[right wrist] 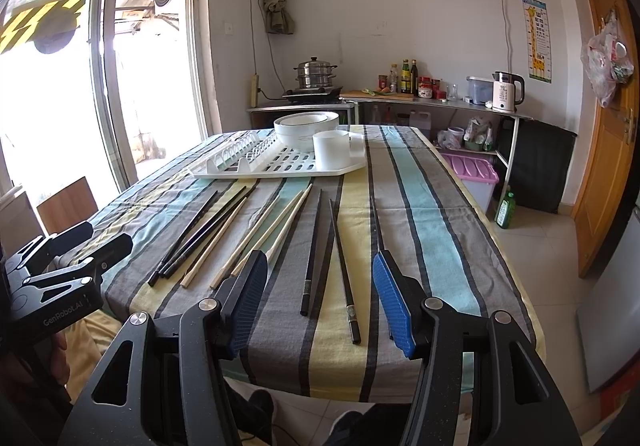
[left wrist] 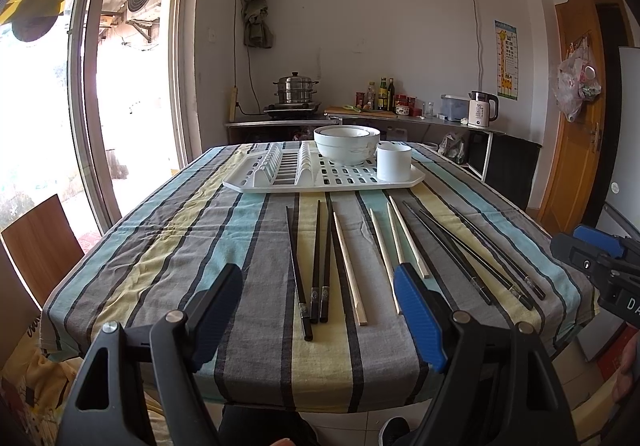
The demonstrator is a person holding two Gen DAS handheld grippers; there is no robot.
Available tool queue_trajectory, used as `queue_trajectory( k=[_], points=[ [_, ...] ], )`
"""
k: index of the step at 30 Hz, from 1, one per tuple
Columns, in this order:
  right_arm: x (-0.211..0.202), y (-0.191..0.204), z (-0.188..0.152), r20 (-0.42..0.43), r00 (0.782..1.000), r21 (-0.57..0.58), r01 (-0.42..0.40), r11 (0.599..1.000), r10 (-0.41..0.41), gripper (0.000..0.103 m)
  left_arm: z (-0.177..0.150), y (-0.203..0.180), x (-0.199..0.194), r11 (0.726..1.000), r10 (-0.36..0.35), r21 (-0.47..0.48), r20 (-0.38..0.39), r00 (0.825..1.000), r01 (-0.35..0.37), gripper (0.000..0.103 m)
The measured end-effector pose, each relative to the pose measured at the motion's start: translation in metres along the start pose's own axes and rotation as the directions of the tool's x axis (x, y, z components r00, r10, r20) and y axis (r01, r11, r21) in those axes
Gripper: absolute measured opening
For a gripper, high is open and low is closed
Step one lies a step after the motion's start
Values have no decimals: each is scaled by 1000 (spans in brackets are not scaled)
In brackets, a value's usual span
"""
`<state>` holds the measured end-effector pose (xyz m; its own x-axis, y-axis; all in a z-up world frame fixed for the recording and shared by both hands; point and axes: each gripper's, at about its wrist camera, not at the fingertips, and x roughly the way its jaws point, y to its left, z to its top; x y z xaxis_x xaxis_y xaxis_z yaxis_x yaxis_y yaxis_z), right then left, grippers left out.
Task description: Organize utensils
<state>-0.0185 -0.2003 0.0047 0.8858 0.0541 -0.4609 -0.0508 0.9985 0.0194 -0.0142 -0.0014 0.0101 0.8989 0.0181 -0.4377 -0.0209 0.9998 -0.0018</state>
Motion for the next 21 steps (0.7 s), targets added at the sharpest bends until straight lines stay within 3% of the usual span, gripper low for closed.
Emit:
queue_trajectory(
  k=[21],
  points=[
    [-1, 0, 1, -2, 1000, 2, -4, 1000, 4, 56, 0, -1, 2, 1000, -4, -3, -10, 1000, 4, 80]
  ],
)
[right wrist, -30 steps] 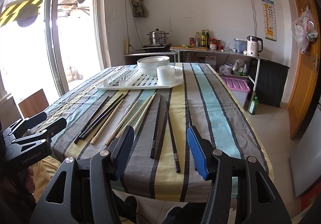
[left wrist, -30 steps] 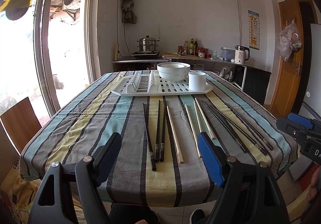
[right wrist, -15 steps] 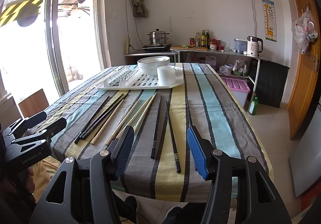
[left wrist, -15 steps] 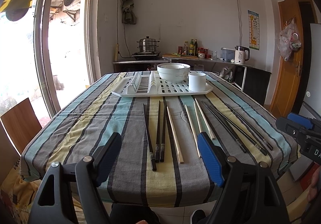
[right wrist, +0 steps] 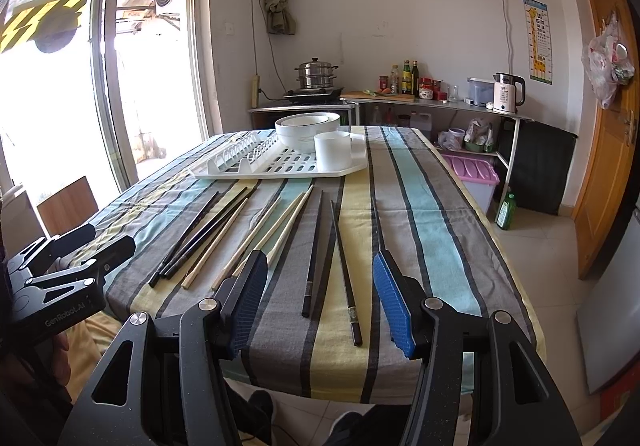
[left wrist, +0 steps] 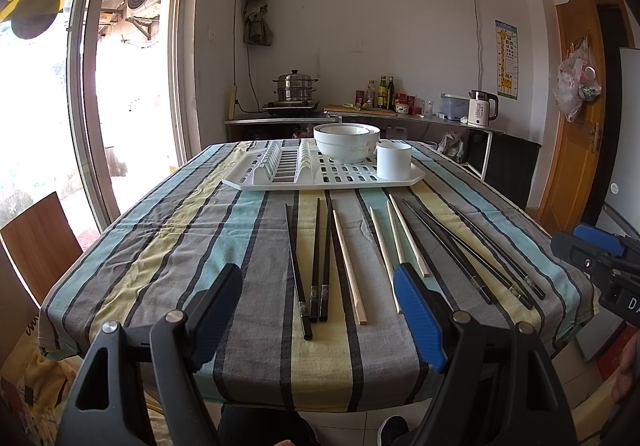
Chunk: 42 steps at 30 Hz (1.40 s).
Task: Organize utensils
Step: 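Lower the left tool onto a black chopstick and close it while the right tool grasps another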
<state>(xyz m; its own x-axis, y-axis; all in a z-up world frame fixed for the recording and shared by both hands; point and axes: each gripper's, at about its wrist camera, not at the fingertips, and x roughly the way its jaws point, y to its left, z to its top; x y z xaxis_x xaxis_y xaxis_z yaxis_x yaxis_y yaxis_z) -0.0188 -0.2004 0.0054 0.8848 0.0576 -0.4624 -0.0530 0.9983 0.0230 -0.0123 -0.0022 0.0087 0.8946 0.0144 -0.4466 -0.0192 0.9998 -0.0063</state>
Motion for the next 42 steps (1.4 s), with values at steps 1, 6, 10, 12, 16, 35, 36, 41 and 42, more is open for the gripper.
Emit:
queue_trajectory(
  k=[1, 6, 10, 12, 16, 35, 36, 41, 42],
  points=[
    [0, 0, 0, 0, 1000, 0, 0, 1000, 0, 56, 0, 0, 1, 1000, 1, 0, -3, 1000, -1, 80],
    [1, 1, 1, -3, 1000, 0, 1, 1000, -1, 56, -2, 3, 10, 1000, 4, -6, -35, 999, -5, 80],
    [9, -1, 3, -13, 1000, 0, 3, 1000, -3, 56, -2, 8, 17, 1000, -6, -29, -48, 999, 5, 80],
    [15, -2, 5, -21, 1000, -2, 6, 1000, -6, 56, 0, 10, 21, 1000, 1, -31, -50, 999, -2, 80],
    [32, -5, 10, -46, 999, -13, 6, 1000, -7, 56, 5, 13, 36, 1000, -15, -17, -73, 997, 14, 80],
    [145, 6, 53, -242, 968, -49, -74, 996, 60, 42, 42, 51, 147, 999, -4, -32, -272, 962, -5, 59],
    [153, 7, 54, -260, 964, -51, -74, 996, 59, 37, 43, 54, 156, 999, -9, -40, -291, 957, -3, 57],
    [189, 6, 57, -337, 940, -44, -64, 997, 46, 23, 43, 60, 181, 998, -33, -63, -360, 932, 10, 51],
    [196, 5, 57, -353, 934, -38, -66, 997, 48, 20, 43, 61, 185, 997, -42, -73, -370, 928, 16, 50]
  ],
)
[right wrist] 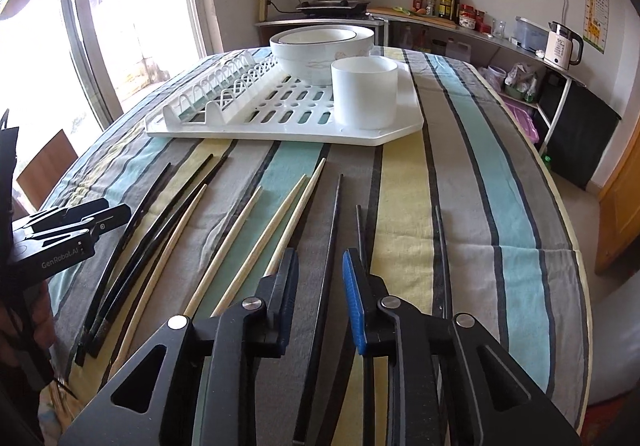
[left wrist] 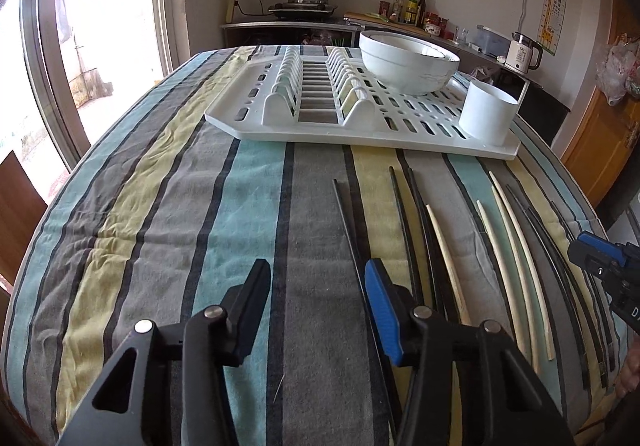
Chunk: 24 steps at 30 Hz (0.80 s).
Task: Organize utensils
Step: 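Lower the left tool onto a black chopstick and close it while the right tool grasps another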
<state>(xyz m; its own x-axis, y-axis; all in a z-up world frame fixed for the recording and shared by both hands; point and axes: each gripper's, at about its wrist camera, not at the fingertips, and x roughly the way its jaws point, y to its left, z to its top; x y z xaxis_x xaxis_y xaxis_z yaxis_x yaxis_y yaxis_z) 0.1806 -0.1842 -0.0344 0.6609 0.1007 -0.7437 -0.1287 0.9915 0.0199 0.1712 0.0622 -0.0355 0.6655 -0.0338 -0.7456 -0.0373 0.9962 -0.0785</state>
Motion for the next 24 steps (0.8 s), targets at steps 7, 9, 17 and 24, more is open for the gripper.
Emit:
queue_trajectory(
  k=[7, 9, 17, 24],
  points=[
    [26, -7, 13, -77, 997, 4, -9, 1000, 10, 17, 6, 0, 8, 1000, -30, -6, -32, 999, 30, 48],
    [31, -8, 16, -88, 996, 9, -13, 1000, 14, 16, 9, -1, 10, 999, -32, -3, -39, 999, 32, 44],
    [44, -12, 27, -116, 993, 8, -14, 1000, 14, 15, 19, -16, 20, 998, 4, 59, -64, 998, 0, 34],
    [50, -5, 34, -132, 991, -44, 15, 999, -21, 11, 23, -30, 25, 992, 26, 123, -71, 997, -17, 21]
  ],
)
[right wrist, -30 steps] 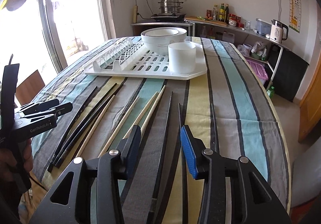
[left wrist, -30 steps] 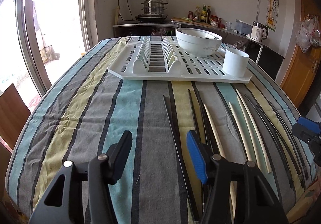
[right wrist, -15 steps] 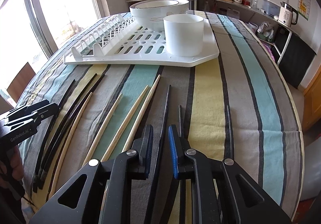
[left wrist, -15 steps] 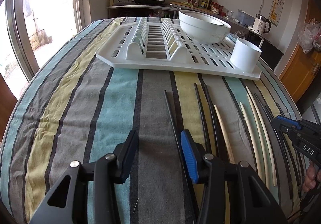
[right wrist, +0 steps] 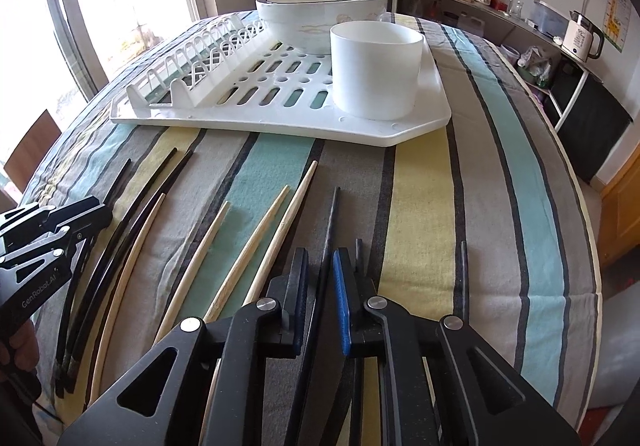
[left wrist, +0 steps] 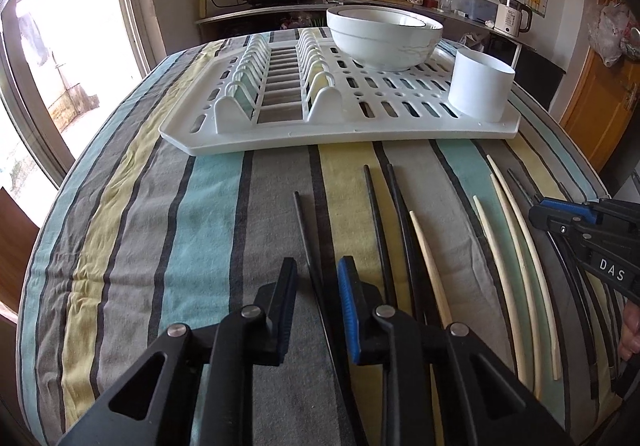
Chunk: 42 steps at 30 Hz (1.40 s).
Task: Organize utensils
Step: 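Lower the left tool onto a black chopstick and close it while the right tool grasps another, then lift the left tool's black chopstick toward the white cup while the right tool carries its own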
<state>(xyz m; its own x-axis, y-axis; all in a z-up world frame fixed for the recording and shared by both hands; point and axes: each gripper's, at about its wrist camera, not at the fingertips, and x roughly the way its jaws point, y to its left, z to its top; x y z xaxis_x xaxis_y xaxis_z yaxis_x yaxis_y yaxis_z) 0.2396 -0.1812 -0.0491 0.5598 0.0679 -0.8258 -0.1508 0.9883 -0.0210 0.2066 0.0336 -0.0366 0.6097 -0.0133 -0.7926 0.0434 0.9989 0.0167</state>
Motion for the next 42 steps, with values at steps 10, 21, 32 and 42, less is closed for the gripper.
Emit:
queue_trajectory(
  k=[10, 21, 32, 42],
  points=[
    [-5, -2, 1, -5, 999, 10, -40, 999, 40, 5, 3, -5, 1, 999, -39, 24, -17, 999, 39, 7],
    [-62, -4, 8, 129, 986, 22, -106, 994, 102, 5, 16, 0, -44, 994, -110, 29, 72, 991, 108, 6],
    [-130, -9, 6, 302, 946, 16, -132, 991, 121, 5, 30, 16, -113, 987, -156, 7, 219, 963, 158, 5],
    [-160, -12, -2, 382, 915, 24, -146, 989, 125, 5, 28, 21, -146, 984, -173, 22, 282, 944, 174, 5]
  ],
)
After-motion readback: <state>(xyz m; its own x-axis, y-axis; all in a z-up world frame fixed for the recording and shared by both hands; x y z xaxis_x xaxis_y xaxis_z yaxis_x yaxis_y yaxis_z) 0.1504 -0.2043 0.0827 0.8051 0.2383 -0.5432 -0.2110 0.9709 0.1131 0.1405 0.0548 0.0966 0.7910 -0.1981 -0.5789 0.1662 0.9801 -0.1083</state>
